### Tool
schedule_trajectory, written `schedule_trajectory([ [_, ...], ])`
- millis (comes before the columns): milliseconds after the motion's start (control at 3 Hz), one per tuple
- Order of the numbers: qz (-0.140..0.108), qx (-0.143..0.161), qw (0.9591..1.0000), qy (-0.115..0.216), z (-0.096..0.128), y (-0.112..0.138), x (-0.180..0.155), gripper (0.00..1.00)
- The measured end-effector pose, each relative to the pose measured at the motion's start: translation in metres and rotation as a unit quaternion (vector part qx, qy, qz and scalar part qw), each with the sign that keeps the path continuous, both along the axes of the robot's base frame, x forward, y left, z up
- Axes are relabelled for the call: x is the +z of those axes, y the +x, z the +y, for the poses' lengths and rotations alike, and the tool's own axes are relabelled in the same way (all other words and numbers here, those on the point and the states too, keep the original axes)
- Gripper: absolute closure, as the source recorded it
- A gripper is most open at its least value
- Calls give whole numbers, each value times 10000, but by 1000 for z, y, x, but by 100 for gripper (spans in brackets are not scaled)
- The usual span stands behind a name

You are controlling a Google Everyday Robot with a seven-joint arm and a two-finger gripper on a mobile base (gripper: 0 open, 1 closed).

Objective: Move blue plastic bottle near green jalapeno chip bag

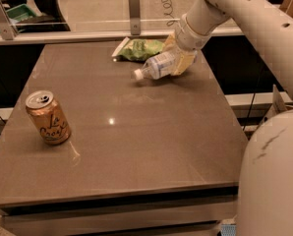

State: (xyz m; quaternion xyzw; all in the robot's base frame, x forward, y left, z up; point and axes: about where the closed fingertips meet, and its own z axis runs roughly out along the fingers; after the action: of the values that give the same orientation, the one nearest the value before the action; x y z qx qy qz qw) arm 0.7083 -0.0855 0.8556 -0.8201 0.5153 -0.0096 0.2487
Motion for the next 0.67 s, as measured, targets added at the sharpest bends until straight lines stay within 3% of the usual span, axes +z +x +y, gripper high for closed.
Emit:
schedule_trajectory([
  [333, -16, 75, 10000, 27, 2, 1, 7, 13],
  [667, 24, 113, 9999, 42, 4, -1, 10, 0],
])
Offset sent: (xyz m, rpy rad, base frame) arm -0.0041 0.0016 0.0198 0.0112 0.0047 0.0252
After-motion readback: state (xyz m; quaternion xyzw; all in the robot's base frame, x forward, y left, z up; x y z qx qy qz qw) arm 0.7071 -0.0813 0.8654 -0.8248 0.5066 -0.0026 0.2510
